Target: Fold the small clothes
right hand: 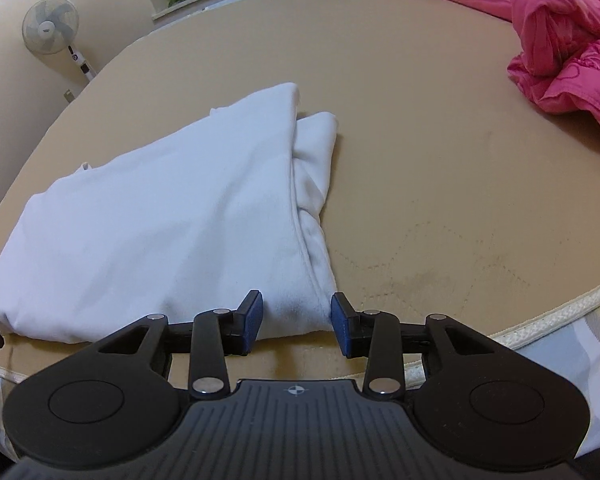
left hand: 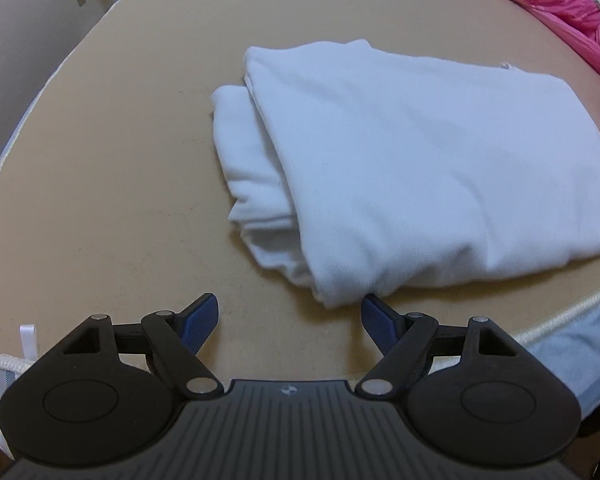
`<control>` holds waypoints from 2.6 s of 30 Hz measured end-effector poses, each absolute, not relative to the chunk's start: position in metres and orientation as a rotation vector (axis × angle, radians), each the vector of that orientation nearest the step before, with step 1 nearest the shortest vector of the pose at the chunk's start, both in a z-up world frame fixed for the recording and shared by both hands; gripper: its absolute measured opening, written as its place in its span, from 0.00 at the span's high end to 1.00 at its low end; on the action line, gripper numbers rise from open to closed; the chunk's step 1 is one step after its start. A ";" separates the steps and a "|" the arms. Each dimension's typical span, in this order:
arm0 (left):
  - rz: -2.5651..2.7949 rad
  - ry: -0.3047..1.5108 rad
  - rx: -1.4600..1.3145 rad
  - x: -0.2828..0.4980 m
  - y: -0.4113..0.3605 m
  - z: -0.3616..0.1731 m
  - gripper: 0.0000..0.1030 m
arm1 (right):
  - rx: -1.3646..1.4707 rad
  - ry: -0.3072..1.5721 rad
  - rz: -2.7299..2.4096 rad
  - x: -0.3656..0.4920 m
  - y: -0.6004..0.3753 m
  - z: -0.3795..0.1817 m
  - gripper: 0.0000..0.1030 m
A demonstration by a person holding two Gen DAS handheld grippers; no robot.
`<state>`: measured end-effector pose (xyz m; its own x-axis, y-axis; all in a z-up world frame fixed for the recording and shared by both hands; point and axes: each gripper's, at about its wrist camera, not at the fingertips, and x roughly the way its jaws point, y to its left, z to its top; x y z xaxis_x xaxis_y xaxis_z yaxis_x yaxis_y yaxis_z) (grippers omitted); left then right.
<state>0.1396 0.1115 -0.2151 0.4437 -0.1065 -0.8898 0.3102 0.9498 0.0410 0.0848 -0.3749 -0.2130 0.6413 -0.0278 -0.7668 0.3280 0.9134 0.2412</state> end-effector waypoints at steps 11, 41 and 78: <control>-0.282 1.113 0.189 0.148 0.093 -0.208 0.51 | 0.319 0.899 -0.182 0.102 -0.369 -0.223 0.74; -0.041 1.083 0.014 0.117 0.174 -0.183 0.13 | 1.009 0.635 -0.297 0.055 -0.410 -0.252 0.14; -0.143 1.088 -0.178 0.122 0.155 -0.159 0.12 | -0.047 0.796 0.066 0.160 -0.103 -0.185 0.51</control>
<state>0.1222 0.1552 -0.1593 0.4577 -0.2024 -0.8657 0.0283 0.9766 -0.2134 0.1603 -0.1030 -0.1847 0.6978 0.0415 -0.7151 -0.0773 0.9969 -0.0175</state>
